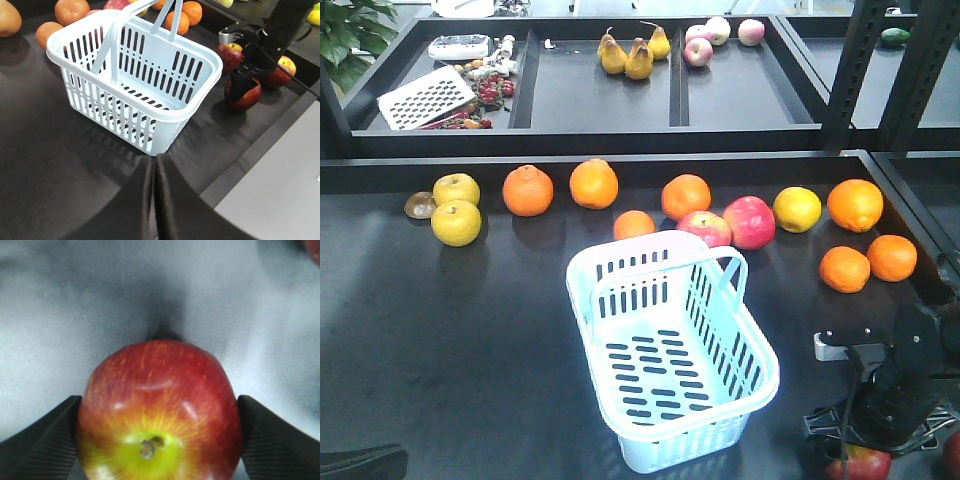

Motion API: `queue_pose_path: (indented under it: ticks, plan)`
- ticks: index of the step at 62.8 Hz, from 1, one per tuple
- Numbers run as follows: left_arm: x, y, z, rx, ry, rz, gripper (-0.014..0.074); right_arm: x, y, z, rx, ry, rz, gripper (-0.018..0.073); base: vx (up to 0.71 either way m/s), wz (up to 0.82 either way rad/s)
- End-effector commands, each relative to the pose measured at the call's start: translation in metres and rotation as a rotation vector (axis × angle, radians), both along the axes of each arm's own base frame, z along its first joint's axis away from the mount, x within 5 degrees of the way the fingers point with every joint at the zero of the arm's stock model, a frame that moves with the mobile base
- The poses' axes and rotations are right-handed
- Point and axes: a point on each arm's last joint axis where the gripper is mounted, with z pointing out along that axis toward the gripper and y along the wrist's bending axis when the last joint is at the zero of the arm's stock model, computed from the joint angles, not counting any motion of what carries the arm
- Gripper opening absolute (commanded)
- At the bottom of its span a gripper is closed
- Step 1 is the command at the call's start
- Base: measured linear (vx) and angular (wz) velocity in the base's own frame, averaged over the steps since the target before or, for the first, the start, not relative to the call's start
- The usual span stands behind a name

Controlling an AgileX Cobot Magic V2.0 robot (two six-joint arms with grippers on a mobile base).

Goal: Pick three apples into basket with both arms
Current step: 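Reach the right gripper down and grasp a red apple, then carry the apple over the basket and release it inside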

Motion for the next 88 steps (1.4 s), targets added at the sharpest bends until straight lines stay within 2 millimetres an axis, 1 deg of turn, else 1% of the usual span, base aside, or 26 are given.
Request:
queue_pose_path:
  ticks: [1, 3, 4, 8, 10, 17, 20, 27, 30, 34, 40, 48, 51, 55, 60, 63, 68, 71, 76, 82, 84, 88]
  plan:
    - [0.004, -0.001, 0.013, -0.067, -0.042, 0.035, -0.0006, 0.006, -0.001, 0.027, 0.008, -0.098, 0.012, 0.0253, 0.00, 0.00]
    - [0.004, -0.001, 0.013, -0.067, -0.042, 0.035, -0.0006, 0.005, -0.001, 0.035, 0.010, -0.121, 0.012, 0.0195, 0.00, 0.00]
    - [0.004, -0.001, 0.013, -0.067, -0.042, 0.035, -0.0006, 0.004, -0.001, 0.039, 0.011, -0.132, 0.012, 0.0152, 0.00, 0.00]
    - [0.004, -0.001, 0.013, -0.067, -0.042, 0.035, -0.0006, 0.001, -0.001, 0.056, 0.015, -0.174, 0.013, 0.0041, 0.00, 0.00]
    - [0.004, -0.001, 0.013, -0.067, -0.042, 0.035, -0.0006, -0.002, -0.002, 0.069, 0.016, -0.209, 0.017, -0.0017, 0.00, 0.00]
    - [0.004, -0.001, 0.013, -0.067, -0.042, 0.035, -0.0006, -0.014, -0.002, 0.106, 0.024, -0.324, 0.025, -0.0010, 0.00, 0.00]
    - [0.004, -0.001, 0.013, -0.067, -0.042, 0.035, -0.0006, -0.022, -0.002, 0.125, 0.033, -0.394, 0.023, -0.0009, 0.00, 0.00]
    - [0.004, -0.001, 0.013, -0.067, -0.042, 0.035, -0.0006, -0.039, 0.001, 0.155, 0.081, -0.509, 0.020, -0.0009, 0.00, 0.00]
    - [0.004, -0.001, 0.013, -0.067, -0.042, 0.035, -0.0006, -0.045, 0.003, 0.164, 0.112, -0.540, 0.050, -0.0009, 0.00, 0.00]
    - [0.004, -0.001, 0.013, -0.067, -0.042, 0.035, -0.0006, -0.053, 0.012, 0.174, 0.209, -0.572, 0.081, -0.0008, 0.00, 0.00]
    - [0.004, 0.000, 0.013, -0.068, -0.045, 0.038, -0.0006, -0.056, 0.025, 0.184, 0.362, -0.626, 0.130, -0.0007, 0.00, 0.00]
    - [0.004, 0.000, 0.013, -0.070, -0.048, 0.040, -0.0006, -0.047, 0.039, 0.187, 0.536, -0.682, 0.167, -0.0004, 0.00, 0.00]
    - [0.004, 0.000, 0.013, -0.069, -0.047, 0.040, -0.0006, -0.042, 0.043, 0.186, 0.590, -0.691, 0.165, -0.0004, 0.00, 0.00]
    - [0.004, 0.000, 0.013, -0.069, -0.047, 0.040, -0.0006, -0.032, 0.049, 0.179, 0.642, -0.690, 0.171, -0.0002, 0.00, 0.00]
    - [0.004, 0.000, 0.013, -0.069, -0.047, 0.040, -0.0006, -0.021, 0.062, 0.167, 0.662, -0.685, 0.203, 0.0002, 0.00, 0.00]
    - [0.004, 0.000, 0.013, -0.069, -0.047, 0.040, -0.0006, -0.016, 0.073, 0.160, 0.659, -0.678, 0.236, 0.0009, 0.00, 0.00]
    - [0.004, 0.000, 0.013, -0.069, -0.047, 0.040, -0.0006, -0.005, 0.085, 0.148, 0.609, -0.678, 0.258, 0.0027, 0.00, 0.00]
    - [0.004, 0.000, 0.013, -0.069, -0.047, 0.040, -0.0006, 0.001, 0.088, 0.143, 0.573, -0.689, 0.245, 0.0041, 0.00, 0.00]
    - [0.004, 0.000, 0.013, -0.069, -0.047, 0.040, -0.0006, 0.011, 0.091, 0.135, 0.540, -0.685, 0.220, 0.0078, 0.00, 0.00]
    - [0.004, 0.000, 0.013, -0.068, -0.045, 0.037, -0.0006, 0.017, 0.093, 0.130, 0.546, -0.662, 0.224, 0.0153, 0.00, 0.00]
    - [0.004, 0.000, 0.013, -0.068, -0.044, 0.037, -0.0006, 0.018, 0.094, 0.129, 0.551, -0.653, 0.228, 0.0185, 0.00, 0.00]
    - [0.004, 0.000, 0.013, -0.068, -0.044, 0.037, -0.0006, 0.020, 0.096, 0.126, 0.555, -0.640, 0.231, 0.0290, 0.00, 0.00]
